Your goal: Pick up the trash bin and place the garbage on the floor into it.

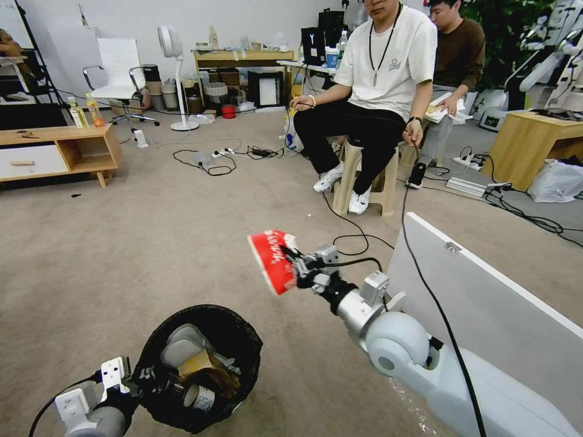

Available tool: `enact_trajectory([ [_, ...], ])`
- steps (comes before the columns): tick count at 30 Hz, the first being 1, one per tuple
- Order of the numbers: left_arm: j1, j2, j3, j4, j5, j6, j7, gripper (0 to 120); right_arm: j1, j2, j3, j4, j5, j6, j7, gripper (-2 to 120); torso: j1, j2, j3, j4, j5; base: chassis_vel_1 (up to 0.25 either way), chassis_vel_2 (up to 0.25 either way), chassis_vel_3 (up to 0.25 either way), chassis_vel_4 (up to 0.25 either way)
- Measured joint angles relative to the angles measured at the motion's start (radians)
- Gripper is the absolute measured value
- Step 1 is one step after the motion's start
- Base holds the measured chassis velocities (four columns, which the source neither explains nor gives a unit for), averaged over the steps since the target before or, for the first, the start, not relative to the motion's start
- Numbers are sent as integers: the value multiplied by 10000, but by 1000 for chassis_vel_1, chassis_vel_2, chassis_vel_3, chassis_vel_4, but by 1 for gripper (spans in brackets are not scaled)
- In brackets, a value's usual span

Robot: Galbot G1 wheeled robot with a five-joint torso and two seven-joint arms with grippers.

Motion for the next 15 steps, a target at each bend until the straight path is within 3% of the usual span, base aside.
enact_trajectory([
  [15,-106,122,-4,-30,-83,55,-14,2,1119,381,-2404,440,1380,-395,228,0,0,0,0,0,1,0,0,0,0],
])
